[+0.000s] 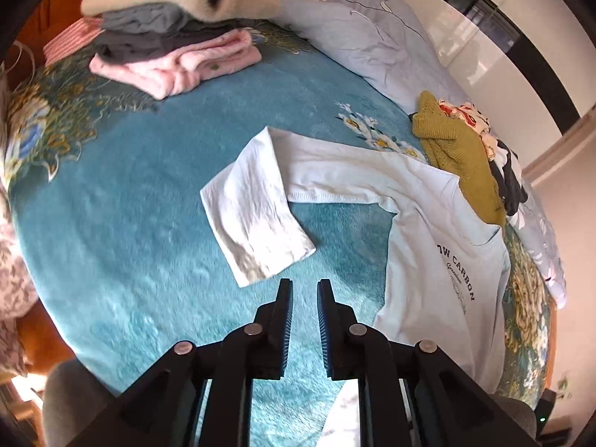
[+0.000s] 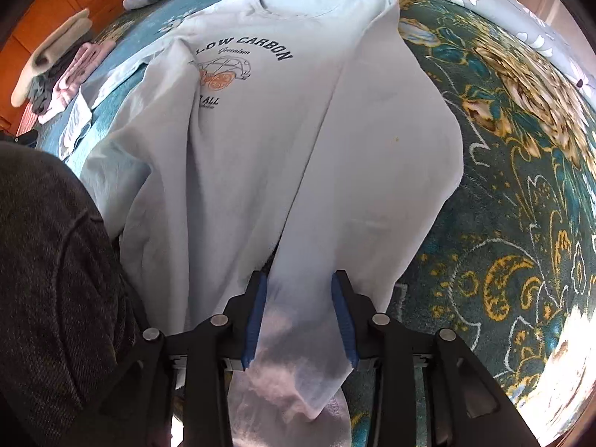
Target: Fold clothes
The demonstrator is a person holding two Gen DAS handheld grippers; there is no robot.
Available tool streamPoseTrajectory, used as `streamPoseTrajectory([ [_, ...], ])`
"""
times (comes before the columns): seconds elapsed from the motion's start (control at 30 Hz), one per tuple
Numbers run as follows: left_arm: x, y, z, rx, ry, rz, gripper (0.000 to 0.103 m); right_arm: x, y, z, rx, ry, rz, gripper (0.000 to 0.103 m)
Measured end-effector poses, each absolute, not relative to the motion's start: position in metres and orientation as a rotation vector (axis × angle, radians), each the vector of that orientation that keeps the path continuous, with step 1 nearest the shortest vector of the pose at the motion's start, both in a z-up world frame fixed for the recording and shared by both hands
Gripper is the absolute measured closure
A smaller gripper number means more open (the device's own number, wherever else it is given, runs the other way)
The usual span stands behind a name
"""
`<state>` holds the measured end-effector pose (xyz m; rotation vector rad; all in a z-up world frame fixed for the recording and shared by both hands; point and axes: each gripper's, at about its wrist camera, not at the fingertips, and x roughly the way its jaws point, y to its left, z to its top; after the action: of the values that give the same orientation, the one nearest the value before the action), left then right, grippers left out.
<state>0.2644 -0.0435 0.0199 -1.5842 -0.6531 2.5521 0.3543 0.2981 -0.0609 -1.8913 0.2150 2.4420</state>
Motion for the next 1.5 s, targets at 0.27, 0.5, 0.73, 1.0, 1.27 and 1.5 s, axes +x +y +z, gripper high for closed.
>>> streamPoseTrajectory([
  [0.27,0.277,-0.044,0.044,-1.559,-0.671,2.571,0.083,0.360,0.323,-0.043,-1.773,0.259,2.453,0.099],
  [0.5,0.281,-0.035,0.052,-1.551,-0.634,2.567,0.082,0.366,0.399,-0.007,-1.553,0.534,2.440,0.100],
  [0.73,0.279,-0.033,0.040,-1.633,-0.615,2.557,0.082,0.351,0.534,0.039,-1.259,0.593,2.295,0.099],
  [1.0,0.274,-0.031,0.023,-1.717,-0.658,2.510,0.081,0.333,0.625,0.028,-1.211,0.709,2.113,0.099],
  [1.27,0.275,-0.021,0.006,-1.767,-0.614,2.413,0.072,0.331,0.612,0.024,-1.229,0.705,2.114,0.067],
  [1.5,0.281,-0.020,-0.022,-1.802,-0.682,2.250,0.071,0.370,0.536,0.035,-1.202,0.891,2.246,0.057],
])
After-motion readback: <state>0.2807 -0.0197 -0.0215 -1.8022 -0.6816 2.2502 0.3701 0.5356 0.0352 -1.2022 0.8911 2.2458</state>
